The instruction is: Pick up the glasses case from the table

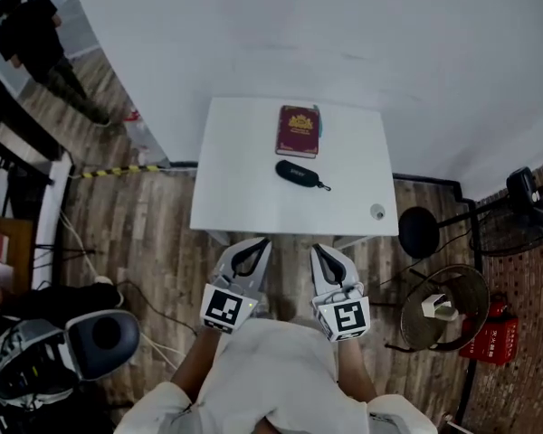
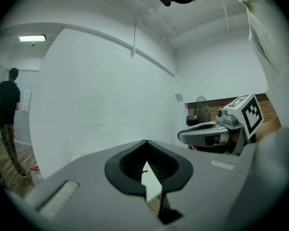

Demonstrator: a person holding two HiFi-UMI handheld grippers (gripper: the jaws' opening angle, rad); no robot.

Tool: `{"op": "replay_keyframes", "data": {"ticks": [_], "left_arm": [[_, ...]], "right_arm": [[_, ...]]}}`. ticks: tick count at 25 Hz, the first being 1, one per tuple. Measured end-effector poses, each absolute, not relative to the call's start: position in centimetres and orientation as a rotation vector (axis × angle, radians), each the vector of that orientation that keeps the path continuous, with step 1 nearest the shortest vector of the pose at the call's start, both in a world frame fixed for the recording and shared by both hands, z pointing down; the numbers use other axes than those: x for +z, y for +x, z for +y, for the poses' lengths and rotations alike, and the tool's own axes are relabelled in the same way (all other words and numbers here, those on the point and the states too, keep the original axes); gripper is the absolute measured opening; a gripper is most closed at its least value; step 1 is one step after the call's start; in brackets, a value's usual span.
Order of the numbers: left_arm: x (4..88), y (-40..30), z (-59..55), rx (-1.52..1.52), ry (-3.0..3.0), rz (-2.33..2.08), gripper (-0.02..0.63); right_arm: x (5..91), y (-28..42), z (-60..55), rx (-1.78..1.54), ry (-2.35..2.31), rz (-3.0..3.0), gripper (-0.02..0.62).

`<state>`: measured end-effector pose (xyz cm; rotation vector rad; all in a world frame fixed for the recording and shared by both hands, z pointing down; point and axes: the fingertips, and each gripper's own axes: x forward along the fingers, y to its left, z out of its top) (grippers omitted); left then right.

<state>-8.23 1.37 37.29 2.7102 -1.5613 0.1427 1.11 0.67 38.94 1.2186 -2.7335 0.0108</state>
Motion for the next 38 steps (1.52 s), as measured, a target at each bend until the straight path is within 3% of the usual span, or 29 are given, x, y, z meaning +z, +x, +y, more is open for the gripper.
{"op": "replay_keyframes", "data": {"ticks": [38], "left_arm": [[47.6,-8.5,-23.1,0.422,2.704,-1.284,0.018]], "right_arm": [[49.6,-0.6,-21.9,0.325,1.071,-2.612,0.005]]}}
